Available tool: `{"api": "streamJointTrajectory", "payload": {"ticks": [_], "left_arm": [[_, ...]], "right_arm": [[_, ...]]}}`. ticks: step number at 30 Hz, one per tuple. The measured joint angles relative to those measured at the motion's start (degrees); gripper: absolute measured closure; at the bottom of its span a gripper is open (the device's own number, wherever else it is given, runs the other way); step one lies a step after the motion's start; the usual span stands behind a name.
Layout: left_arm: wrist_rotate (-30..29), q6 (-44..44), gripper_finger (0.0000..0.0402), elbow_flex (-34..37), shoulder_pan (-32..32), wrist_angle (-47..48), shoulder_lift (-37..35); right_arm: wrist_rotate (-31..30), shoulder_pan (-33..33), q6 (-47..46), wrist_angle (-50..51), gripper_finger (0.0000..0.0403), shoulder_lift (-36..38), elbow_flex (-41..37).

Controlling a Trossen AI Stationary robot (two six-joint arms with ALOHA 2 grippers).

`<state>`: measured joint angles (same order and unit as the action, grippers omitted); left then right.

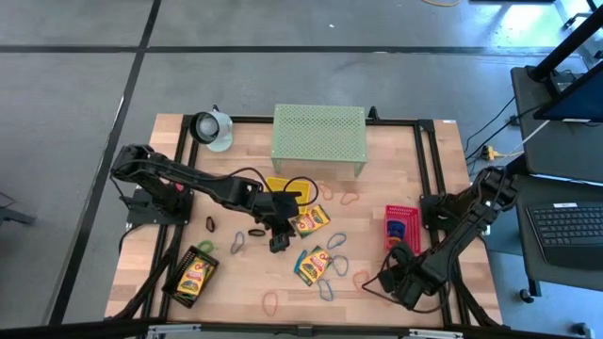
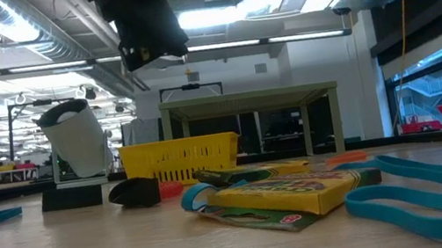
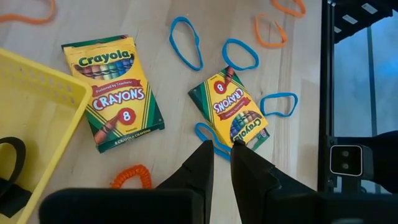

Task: Pick & Place Office Desk Supplies
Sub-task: Put the orange rubber band into the yellow bin

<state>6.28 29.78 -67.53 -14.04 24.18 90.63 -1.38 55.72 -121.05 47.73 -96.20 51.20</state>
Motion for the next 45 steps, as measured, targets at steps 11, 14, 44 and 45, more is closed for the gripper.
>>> {"api": "streamJointTrajectory", "payload": {"ticks": [11,14,44,45], "left_arm": [[1.5,0.5,0.0355,0.0,0.0,-0.3,-0.1],[1.5,0.5,0.0355,0.0,0.0,-0.3,-0.1],[5.3,-27.4,0.0345,0.0,0.0,-19.2,-0.1],[6.2,-28.7,0.0340,0.0,0.0,-20.5,-0.1]], "right_arm": [[0.3,0.0,0.0,-1.8,0.0354,-2.5,0.3],[0.3,0.0,0.1,-2.3,0.0393,-2.5,0.3],[-24.4,-0.5,19.5,2.7,0.0402,-0.8,29.3],[-27.2,-0.7,20.2,3.2,0.0402,-0.2,30.4]]}}
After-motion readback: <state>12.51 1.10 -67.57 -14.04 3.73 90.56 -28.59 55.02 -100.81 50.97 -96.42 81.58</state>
